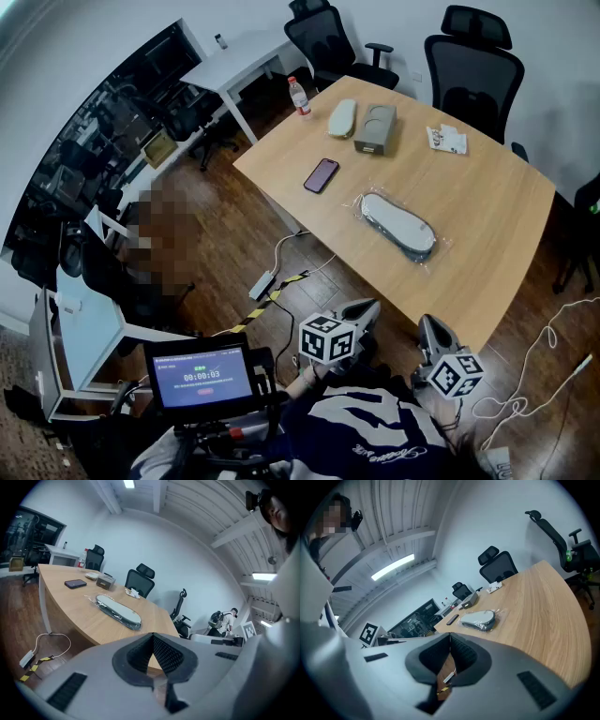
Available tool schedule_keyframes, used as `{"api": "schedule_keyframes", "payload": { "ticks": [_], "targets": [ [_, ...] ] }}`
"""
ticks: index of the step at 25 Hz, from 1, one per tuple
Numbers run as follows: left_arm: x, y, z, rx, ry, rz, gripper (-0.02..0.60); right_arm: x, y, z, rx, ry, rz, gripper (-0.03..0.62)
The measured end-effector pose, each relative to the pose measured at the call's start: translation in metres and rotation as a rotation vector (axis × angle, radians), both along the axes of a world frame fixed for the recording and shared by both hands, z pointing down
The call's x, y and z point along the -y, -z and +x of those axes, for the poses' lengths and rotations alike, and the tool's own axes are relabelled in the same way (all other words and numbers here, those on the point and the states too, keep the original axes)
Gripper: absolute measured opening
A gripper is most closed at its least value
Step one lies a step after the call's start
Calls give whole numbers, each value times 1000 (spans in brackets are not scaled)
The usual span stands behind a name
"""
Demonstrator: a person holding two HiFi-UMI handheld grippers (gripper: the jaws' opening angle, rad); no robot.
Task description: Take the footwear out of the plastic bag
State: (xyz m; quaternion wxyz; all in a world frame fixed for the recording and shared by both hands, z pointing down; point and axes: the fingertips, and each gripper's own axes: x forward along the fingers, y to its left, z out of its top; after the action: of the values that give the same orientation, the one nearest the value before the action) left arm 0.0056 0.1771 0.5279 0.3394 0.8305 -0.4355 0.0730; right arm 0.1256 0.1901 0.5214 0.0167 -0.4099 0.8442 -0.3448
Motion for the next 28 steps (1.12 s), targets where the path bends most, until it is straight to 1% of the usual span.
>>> {"api": "schedule_keyframes", "payload": {
  "ticks": [5,11,16,20,24,25,28],
  "targets": [
    [34,-12,-9,25,17,-5,2,32,-8,0,-6,0,-1,-3],
    [91,-20,-39,-12,24,-33,3,84,-13,-13,-10,-38,-12,-3],
    [145,-18,-68,-32,-7,-46,3,133,-5,-41,-11,-62,-7,-3],
    [182,-23,-88,-56,-28,-75,3,166,-3,-60,-19,-92,-10,-3],
    [211,-37,-100,-63,-75,-118,3,193,-3,-68,-23,-148,-18,-3],
    [218,-42,-102,-64,-86,-132,18,197,-3,-69,-24,-164,-20,-3],
    [232,-58,-106,-63,-116,-174,20,206,-7,-69,-31,-218,-30,-3]
  ]
}}
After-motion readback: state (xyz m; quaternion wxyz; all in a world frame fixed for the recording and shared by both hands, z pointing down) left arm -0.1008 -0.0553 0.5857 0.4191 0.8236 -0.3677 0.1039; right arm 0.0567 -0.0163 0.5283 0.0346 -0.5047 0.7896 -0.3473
